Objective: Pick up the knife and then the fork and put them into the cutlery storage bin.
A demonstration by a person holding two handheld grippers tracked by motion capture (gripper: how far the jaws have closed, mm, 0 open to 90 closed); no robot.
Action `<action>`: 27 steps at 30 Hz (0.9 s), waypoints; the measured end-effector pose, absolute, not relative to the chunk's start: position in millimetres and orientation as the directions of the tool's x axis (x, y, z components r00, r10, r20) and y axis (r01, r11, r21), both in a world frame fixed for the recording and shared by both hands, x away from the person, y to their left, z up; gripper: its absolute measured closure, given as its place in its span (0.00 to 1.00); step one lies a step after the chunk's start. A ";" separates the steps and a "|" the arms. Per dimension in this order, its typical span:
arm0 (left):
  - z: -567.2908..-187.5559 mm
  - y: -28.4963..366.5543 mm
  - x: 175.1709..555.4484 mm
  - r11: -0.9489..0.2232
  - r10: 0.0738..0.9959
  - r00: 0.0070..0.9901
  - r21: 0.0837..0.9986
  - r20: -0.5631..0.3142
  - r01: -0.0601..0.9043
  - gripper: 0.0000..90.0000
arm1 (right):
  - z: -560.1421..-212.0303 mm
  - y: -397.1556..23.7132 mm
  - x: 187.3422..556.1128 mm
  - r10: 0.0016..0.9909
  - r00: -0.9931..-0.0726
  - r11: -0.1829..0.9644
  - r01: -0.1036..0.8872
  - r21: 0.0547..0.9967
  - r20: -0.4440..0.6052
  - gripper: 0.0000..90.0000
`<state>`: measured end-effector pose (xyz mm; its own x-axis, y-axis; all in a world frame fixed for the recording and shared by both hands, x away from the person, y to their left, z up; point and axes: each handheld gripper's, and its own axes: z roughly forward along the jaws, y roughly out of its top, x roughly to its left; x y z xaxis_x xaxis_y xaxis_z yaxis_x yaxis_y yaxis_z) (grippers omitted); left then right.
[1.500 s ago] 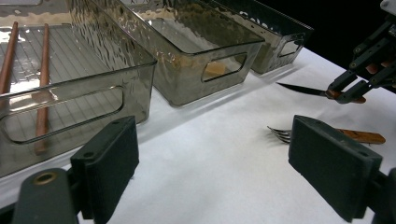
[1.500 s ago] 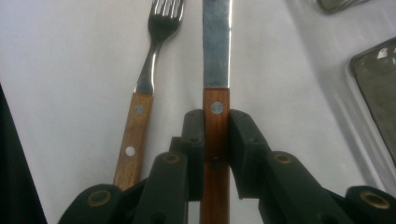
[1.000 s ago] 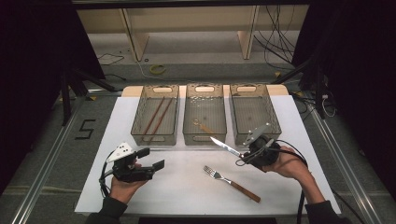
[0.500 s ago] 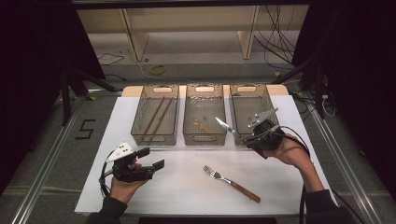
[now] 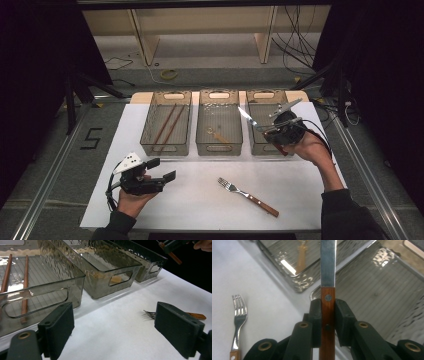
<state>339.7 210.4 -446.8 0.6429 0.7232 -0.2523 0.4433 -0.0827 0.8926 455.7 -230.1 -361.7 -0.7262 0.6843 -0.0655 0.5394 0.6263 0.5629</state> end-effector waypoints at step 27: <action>-446.8 210.5 339.8 -0.082 0.724 0.643 0.893 -0.252 0.443 0.17 | -357.6 -245.4 500.7 0.793 -0.605 0.534 0.637 0.556 -0.068 0.86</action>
